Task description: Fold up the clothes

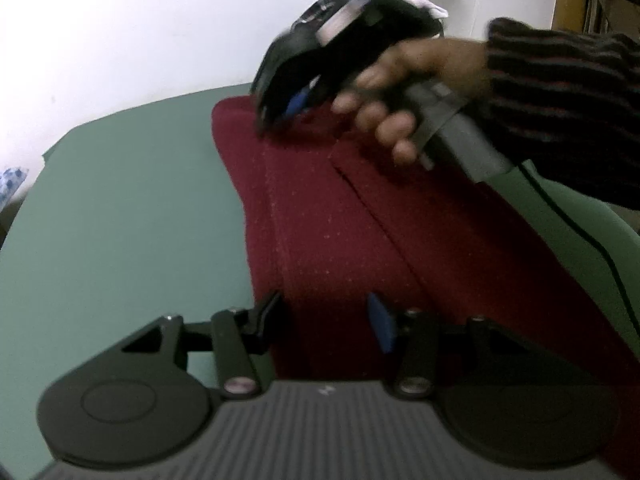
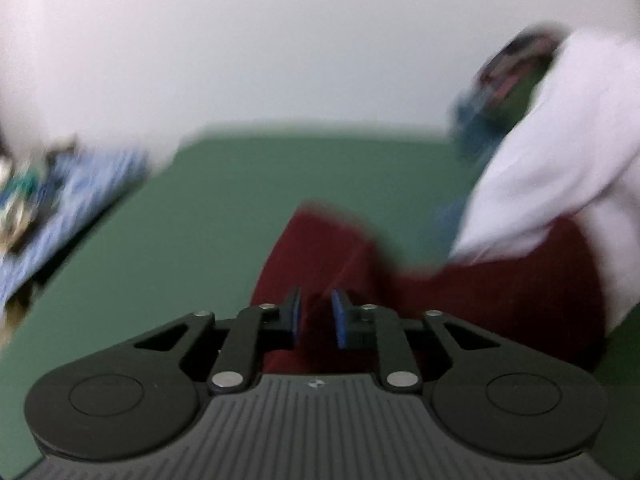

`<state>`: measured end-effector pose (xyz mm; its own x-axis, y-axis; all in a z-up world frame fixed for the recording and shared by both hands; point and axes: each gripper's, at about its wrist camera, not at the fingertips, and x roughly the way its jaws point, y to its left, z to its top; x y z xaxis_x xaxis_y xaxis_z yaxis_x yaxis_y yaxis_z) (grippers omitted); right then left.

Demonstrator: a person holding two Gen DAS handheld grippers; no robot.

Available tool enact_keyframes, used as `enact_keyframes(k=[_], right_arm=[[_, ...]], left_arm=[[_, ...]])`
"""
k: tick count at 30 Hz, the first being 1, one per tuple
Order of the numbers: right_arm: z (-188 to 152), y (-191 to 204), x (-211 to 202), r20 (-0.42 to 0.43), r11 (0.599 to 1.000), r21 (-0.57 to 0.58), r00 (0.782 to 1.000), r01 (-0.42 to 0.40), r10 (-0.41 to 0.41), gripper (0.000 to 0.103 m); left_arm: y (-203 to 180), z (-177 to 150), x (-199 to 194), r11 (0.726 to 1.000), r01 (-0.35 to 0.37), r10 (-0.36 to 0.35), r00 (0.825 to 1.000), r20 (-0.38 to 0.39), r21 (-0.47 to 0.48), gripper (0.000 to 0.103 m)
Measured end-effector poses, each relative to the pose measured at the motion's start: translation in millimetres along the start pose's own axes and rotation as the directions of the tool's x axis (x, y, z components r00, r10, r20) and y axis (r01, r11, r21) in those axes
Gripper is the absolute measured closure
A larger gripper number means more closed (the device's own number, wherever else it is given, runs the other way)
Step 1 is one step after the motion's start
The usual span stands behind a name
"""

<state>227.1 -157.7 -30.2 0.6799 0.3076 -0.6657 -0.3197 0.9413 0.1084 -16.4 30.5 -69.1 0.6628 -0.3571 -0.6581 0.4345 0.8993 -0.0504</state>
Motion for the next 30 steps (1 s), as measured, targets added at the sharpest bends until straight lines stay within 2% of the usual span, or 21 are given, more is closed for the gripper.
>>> enact_keyframes(k=[2, 5, 7, 10, 11, 13, 15, 16, 17, 20, 24, 27, 30], right_arm=[[0, 5, 14, -0.025, 1.000, -0.015, 1.000, 0.008, -0.009, 0.092], [7, -3, 12, 0.003, 0.998, 0.065, 1.000, 0.007, -0.007, 0.092], [10, -13, -4, 0.037, 0.990, 0.137, 0.999, -0.041, 0.036, 0.090], [2, -16, -25, 0.023, 0.992, 0.116, 0.999, -0.044, 0.042, 0.079], [0, -15, -23, 0.005, 0.995, 0.095, 0.999, -0.041, 0.041, 0.072], [-3, -9, -15, -0.018, 0.998, 0.053, 1.000, -0.022, 0.023, 0.066], [-6, -3, -9, -0.014, 1.000, 0.005, 0.999, 0.029, -0.029, 0.076], [-7, 0, -6, -0.011, 0.998, -0.019, 0.998, 0.055, -0.055, 0.088], [-7, 1, -7, -0.003, 0.998, -0.011, 0.998, 0.059, -0.059, 0.094], [-5, -5, -17, 0.032, 0.997, 0.067, 0.999, 0.042, -0.044, 0.099], [6, -4, -31, 0.097, 0.994, 0.101, 0.995, -0.049, 0.039, 0.100], [3, 4, -17, 0.065, 0.996, 0.072, 0.996, -0.061, 0.056, 0.099], [-3, 12, 1, 0.025, 0.997, 0.040, 0.998, -0.064, 0.063, 0.099]], left_arm=[[0, 0, 0, 1.000, -0.003, 0.003, 1.000, 0.000, 0.003, 0.055], [0, 3, -2, 1.000, 0.003, -0.003, 1.000, -0.009, -0.001, 0.057], [2, 4, -6, 1.000, 0.027, -0.027, 1.000, -0.013, -0.014, 0.057], [3, 2, -11, 0.997, 0.068, -0.069, 0.998, -0.015, -0.037, 0.056], [3, 1, -11, 0.996, 0.079, -0.080, 0.997, -0.018, -0.040, 0.056], [2, -1, -9, 0.995, 0.092, -0.093, 0.995, -0.025, -0.044, 0.057], [1, -1, -7, 0.996, 0.084, -0.085, 0.996, -0.029, -0.044, 0.068], [2, -1, -7, 0.995, 0.085, -0.087, 0.996, -0.027, -0.051, 0.077], [3, 0, -8, 0.994, 0.087, -0.089, 0.996, -0.025, -0.058, 0.084], [9, 2, -12, 0.992, 0.095, -0.097, 0.995, -0.016, -0.082, 0.100], [7, -1, -27, 0.995, 0.078, -0.077, 0.997, 0.027, -0.063, 0.100], [2, -6, -38, 0.998, 0.049, -0.046, 0.998, 0.051, -0.043, 0.103], [4, -17, -33, 0.998, 0.022, -0.021, 1.000, 0.012, -0.052, 0.103]])
